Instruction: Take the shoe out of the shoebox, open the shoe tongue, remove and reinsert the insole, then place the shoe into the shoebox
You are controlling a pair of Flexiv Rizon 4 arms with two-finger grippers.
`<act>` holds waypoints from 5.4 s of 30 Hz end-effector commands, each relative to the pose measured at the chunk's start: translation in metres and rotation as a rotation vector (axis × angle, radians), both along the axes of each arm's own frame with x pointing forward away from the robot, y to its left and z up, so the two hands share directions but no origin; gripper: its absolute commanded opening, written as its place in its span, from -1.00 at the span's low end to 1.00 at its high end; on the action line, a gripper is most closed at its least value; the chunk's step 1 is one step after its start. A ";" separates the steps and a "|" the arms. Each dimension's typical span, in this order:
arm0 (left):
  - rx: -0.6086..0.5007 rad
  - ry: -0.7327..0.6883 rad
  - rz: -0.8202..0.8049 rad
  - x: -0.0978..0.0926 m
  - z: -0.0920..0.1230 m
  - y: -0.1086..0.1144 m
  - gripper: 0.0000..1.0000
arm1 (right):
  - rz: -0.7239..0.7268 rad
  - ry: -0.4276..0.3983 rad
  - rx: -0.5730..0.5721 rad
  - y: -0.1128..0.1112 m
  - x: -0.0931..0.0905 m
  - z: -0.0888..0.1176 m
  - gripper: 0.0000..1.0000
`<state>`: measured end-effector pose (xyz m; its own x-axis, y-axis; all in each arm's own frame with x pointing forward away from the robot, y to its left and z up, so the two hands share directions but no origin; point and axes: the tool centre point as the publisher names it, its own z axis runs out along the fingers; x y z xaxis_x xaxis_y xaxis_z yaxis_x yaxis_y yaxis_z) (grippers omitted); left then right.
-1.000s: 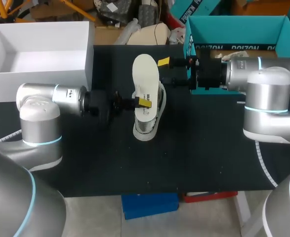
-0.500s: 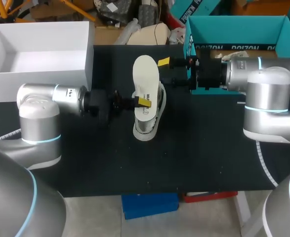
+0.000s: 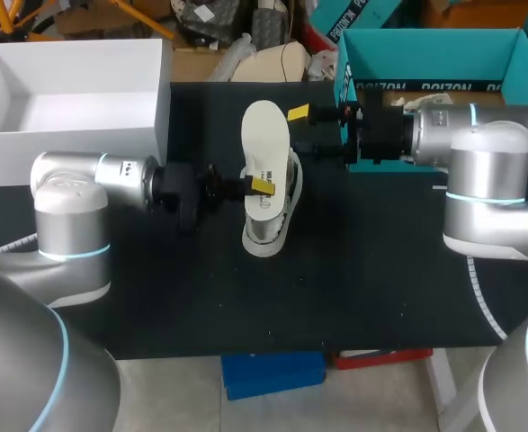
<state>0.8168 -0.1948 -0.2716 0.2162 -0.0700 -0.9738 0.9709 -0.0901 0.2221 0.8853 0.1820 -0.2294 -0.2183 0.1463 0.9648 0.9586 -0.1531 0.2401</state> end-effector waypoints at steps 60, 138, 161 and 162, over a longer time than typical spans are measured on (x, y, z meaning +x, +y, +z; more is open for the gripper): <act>0.002 -0.003 0.001 -0.001 0.000 0.000 -1.00 | 0.048 0.153 -0.017 0.041 -0.003 -0.032 -1.00; 1.494 -0.034 0.292 -0.023 0.071 0.022 1.00 | 0.049 0.154 -0.019 0.041 -0.003 -0.033 -1.00; 1.459 -0.030 0.279 0.034 0.084 0.026 1.00 | 0.049 0.154 -0.019 0.041 -0.003 -0.033 -1.00; 1.457 -0.030 0.280 0.039 0.085 0.026 1.00 | 0.049 0.154 -0.019 0.041 -0.003 -0.033 -1.00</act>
